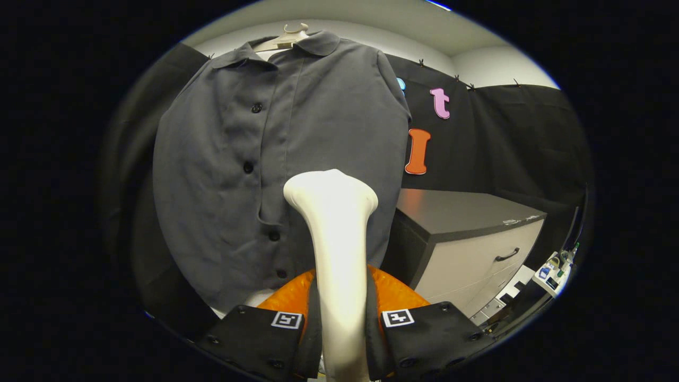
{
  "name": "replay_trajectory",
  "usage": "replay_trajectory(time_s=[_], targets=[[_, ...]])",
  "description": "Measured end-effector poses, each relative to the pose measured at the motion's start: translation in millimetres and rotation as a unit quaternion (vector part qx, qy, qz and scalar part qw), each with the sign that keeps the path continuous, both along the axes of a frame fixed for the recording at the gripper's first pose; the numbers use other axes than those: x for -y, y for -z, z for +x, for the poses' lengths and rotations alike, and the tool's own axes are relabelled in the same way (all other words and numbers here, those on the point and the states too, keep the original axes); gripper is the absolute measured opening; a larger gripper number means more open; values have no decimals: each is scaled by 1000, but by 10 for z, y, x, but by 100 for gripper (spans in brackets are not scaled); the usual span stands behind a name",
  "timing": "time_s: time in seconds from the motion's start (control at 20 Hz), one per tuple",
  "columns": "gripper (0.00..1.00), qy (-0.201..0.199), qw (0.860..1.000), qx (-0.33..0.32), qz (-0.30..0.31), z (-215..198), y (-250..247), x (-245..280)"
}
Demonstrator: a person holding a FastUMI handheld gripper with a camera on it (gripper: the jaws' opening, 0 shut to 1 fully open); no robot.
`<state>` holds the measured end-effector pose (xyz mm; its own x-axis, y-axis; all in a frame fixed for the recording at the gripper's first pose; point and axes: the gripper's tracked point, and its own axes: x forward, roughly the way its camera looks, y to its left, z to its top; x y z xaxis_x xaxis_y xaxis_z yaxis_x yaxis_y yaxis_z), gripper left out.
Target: Iron the clothes twice with a garment steamer, once on the left side and once on the right side.
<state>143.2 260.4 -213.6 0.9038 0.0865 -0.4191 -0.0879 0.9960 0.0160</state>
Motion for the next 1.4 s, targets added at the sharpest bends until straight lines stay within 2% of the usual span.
replay_trajectory(time_s=[0.5, 0.95, 1.15, 1.4], targets=[[41, -11, 998, -62, -13, -310, 627, 22], [41, -6, 997, -80, -8, -480, 754, 60], [41, 14, 1000, -22, 3, -404, 309, 84], [41, 2, 998, 65, 17, -219, -592, -32]])
